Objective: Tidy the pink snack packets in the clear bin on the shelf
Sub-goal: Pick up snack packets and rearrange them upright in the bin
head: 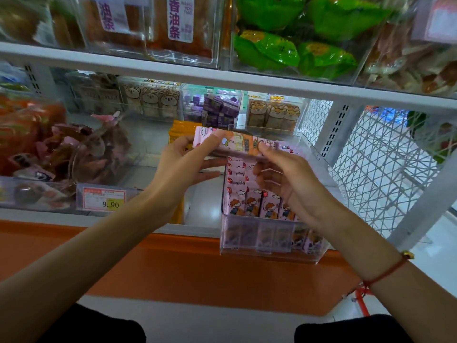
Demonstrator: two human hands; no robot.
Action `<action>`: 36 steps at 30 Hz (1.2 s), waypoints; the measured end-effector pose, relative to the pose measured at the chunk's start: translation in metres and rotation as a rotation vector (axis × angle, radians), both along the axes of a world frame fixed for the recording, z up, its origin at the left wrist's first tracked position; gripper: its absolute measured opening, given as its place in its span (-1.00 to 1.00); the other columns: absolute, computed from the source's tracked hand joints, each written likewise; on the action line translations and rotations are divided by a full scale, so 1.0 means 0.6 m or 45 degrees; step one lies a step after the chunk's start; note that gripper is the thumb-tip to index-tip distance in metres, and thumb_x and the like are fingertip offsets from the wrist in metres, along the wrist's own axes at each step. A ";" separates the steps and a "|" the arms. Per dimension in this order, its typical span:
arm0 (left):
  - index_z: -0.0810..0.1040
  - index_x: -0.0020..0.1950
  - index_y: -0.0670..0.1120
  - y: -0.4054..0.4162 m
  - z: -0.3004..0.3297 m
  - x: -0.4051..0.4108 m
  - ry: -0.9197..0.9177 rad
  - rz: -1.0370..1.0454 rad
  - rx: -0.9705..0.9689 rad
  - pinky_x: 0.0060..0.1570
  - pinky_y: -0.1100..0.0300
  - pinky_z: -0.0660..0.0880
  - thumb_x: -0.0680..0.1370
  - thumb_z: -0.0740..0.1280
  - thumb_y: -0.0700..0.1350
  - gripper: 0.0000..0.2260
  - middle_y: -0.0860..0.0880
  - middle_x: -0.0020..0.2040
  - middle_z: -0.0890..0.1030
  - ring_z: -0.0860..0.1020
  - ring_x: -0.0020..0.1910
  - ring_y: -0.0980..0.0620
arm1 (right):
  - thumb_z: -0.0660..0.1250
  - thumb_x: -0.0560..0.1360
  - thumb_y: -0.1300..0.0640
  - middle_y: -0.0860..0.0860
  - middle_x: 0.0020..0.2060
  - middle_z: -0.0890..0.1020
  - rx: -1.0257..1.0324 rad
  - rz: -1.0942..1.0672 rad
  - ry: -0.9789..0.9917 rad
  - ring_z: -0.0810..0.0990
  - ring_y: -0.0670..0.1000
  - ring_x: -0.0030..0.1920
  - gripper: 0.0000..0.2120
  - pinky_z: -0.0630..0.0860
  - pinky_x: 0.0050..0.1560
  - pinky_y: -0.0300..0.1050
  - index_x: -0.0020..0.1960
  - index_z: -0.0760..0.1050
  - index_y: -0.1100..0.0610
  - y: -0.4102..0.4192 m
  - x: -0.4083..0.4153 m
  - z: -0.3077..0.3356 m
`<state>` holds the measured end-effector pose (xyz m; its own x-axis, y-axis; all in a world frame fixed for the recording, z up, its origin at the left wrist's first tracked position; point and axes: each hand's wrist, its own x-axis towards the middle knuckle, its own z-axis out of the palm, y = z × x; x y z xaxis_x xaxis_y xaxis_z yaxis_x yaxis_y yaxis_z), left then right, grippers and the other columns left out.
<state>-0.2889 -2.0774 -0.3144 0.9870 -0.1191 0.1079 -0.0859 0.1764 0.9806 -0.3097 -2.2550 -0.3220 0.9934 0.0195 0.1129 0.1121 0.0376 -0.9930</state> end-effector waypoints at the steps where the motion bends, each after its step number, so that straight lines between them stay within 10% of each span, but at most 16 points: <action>1: 0.52 0.20 -0.16 0.002 0.001 0.002 -0.012 -0.021 -0.036 -0.25 0.35 0.57 0.50 0.37 0.01 -0.65 -0.02 -0.08 0.71 0.68 -0.11 0.11 | 0.32 0.46 -0.04 -0.01 -0.28 0.65 -0.014 -0.004 -0.014 0.60 -0.08 -0.30 -0.77 0.55 -0.23 -0.26 -0.05 0.58 0.11 -0.001 0.001 -0.001; 6: 0.45 0.21 -0.20 0.026 -0.001 0.022 -0.313 0.324 -0.037 -0.12 0.36 0.56 0.51 0.37 -0.10 -0.67 -0.04 0.03 0.66 0.65 -0.04 0.14 | 0.44 0.40 0.03 -0.06 -0.06 0.64 -0.398 -0.279 -0.140 0.62 -0.08 -0.04 -0.61 0.56 -0.01 -0.16 0.19 0.45 -0.03 -0.016 0.037 0.000; 15: 0.47 0.02 0.00 0.034 -0.026 0.055 -0.523 0.442 0.043 -0.17 0.42 0.54 0.43 0.40 -0.14 -0.78 0.03 0.01 0.63 0.64 -0.02 0.11 | 0.04 0.62 0.04 0.11 0.42 0.32 -1.833 -0.142 -0.252 0.22 0.14 0.43 -0.60 0.30 0.34 0.08 0.43 0.29 0.08 -0.013 0.216 -0.039; 27: 0.48 0.03 0.06 -0.009 -0.010 0.129 -0.608 0.177 0.162 -0.19 0.38 0.55 0.46 0.42 -0.18 -0.78 0.19 -0.11 0.66 0.64 -0.09 0.23 | 0.00 0.63 -0.02 0.05 0.48 0.22 -1.794 -0.023 -0.191 0.14 0.11 0.46 -0.60 0.17 0.39 0.10 0.41 0.31 0.05 -0.032 0.204 -0.050; 32: 0.45 0.07 0.17 -0.031 -0.010 0.191 -0.732 0.125 0.735 -0.22 0.41 0.50 0.49 0.42 -0.09 -0.75 0.30 -0.16 0.60 0.59 -0.16 0.35 | -0.07 0.64 -0.08 -0.03 0.51 0.17 -1.729 0.014 -0.180 0.05 0.03 0.51 -0.56 0.01 0.45 0.07 0.50 0.14 -0.08 -0.039 0.186 -0.069; 36: 0.48 0.28 0.06 -0.056 0.002 0.225 -0.806 0.128 1.334 -0.15 0.32 0.41 0.49 0.41 0.03 -0.63 0.09 0.06 0.62 0.59 0.05 0.06 | -0.08 0.63 -0.09 -0.02 0.51 0.19 -1.749 -0.010 -0.209 0.08 0.06 0.50 -0.56 0.02 0.45 0.10 0.50 0.14 -0.10 -0.038 0.189 -0.076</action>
<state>-0.1537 -2.1108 -0.3133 0.8050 -0.3628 0.4694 -0.5661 -0.7065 0.4247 -0.1963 -2.2778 -0.3678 0.9713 0.2038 0.1227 0.2260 -0.9516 -0.2082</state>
